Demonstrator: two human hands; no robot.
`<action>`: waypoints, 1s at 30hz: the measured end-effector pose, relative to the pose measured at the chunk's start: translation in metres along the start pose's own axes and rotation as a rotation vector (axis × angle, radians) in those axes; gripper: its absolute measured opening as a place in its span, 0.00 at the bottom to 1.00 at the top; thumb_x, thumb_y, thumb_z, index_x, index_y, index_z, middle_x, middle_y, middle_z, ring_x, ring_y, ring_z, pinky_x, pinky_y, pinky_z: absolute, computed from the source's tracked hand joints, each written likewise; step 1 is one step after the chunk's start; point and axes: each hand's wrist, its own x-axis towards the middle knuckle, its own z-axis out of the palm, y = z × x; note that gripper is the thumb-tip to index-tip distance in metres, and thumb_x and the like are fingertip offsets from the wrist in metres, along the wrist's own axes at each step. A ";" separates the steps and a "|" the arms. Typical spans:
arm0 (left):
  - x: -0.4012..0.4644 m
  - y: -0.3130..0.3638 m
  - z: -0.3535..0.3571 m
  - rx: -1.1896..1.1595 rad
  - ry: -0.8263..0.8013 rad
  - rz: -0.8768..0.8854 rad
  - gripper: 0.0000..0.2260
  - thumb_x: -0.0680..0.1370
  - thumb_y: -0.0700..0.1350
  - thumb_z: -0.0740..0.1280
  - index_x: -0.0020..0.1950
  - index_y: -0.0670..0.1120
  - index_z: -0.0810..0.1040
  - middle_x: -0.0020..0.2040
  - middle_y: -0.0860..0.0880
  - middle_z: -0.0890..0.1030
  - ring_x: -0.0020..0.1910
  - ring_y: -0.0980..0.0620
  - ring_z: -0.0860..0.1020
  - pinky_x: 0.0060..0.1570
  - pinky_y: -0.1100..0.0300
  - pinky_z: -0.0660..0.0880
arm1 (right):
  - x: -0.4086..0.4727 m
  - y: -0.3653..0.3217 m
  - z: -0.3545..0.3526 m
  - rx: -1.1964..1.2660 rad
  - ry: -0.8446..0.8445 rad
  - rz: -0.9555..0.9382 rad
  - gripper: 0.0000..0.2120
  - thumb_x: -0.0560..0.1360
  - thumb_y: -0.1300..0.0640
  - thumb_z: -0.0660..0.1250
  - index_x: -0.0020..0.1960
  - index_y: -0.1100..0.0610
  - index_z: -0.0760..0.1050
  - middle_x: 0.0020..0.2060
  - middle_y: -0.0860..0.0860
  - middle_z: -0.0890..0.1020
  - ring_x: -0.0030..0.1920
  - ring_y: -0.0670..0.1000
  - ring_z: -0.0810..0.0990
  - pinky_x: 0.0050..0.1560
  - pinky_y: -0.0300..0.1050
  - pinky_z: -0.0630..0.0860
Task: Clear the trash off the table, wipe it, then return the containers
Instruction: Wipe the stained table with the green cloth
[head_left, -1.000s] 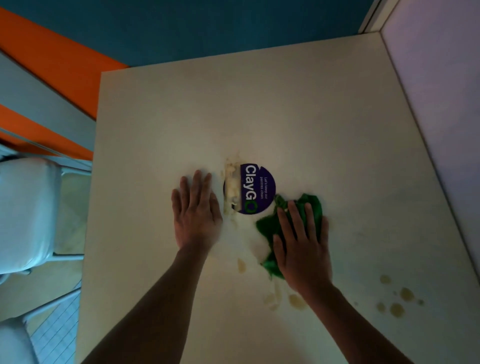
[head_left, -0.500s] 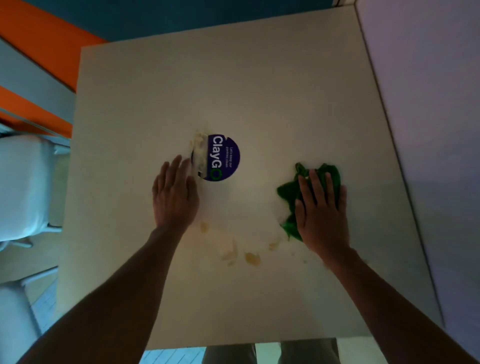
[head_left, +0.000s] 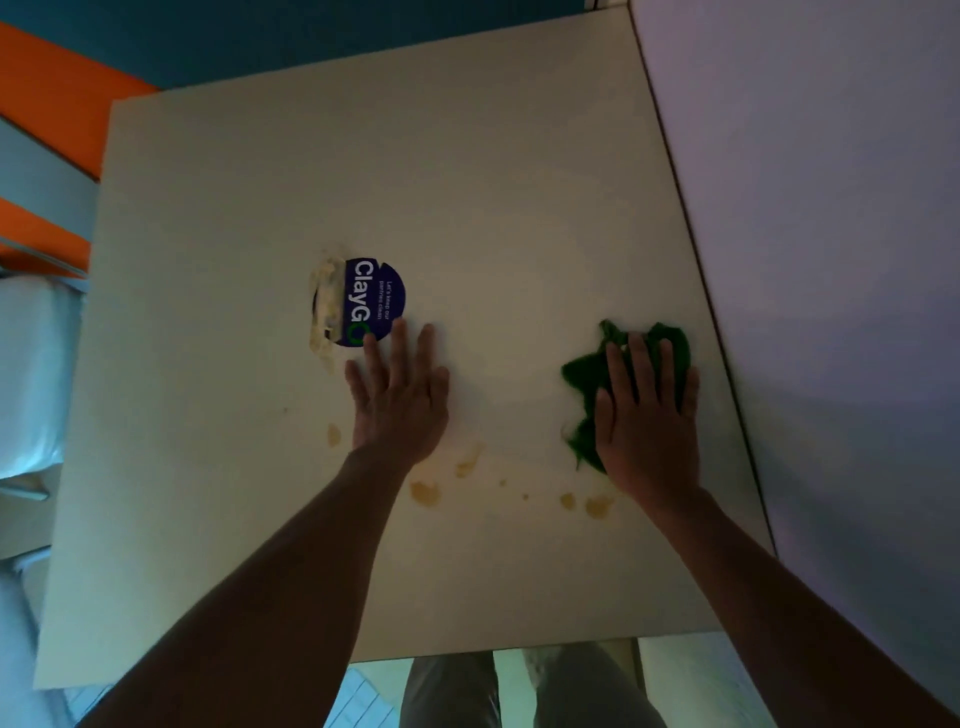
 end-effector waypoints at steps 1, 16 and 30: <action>-0.001 -0.001 0.002 -0.004 -0.008 -0.007 0.26 0.85 0.59 0.40 0.82 0.57 0.36 0.82 0.49 0.36 0.80 0.39 0.35 0.77 0.36 0.40 | 0.016 0.002 -0.001 0.002 0.002 0.011 0.27 0.84 0.47 0.45 0.80 0.55 0.54 0.80 0.56 0.56 0.80 0.61 0.50 0.76 0.66 0.49; 0.003 -0.002 0.003 -0.040 -0.023 0.007 0.26 0.84 0.61 0.38 0.79 0.60 0.31 0.81 0.51 0.32 0.79 0.41 0.30 0.76 0.35 0.36 | -0.005 -0.053 0.001 0.051 -0.051 -0.196 0.27 0.84 0.47 0.45 0.81 0.53 0.53 0.81 0.52 0.52 0.80 0.60 0.46 0.76 0.65 0.49; 0.003 -0.002 0.006 -0.039 0.005 0.002 0.26 0.85 0.60 0.40 0.80 0.59 0.33 0.82 0.52 0.34 0.79 0.41 0.32 0.76 0.35 0.36 | 0.020 -0.072 0.006 0.054 -0.005 -0.188 0.27 0.84 0.48 0.46 0.80 0.55 0.54 0.80 0.55 0.54 0.80 0.62 0.48 0.76 0.66 0.49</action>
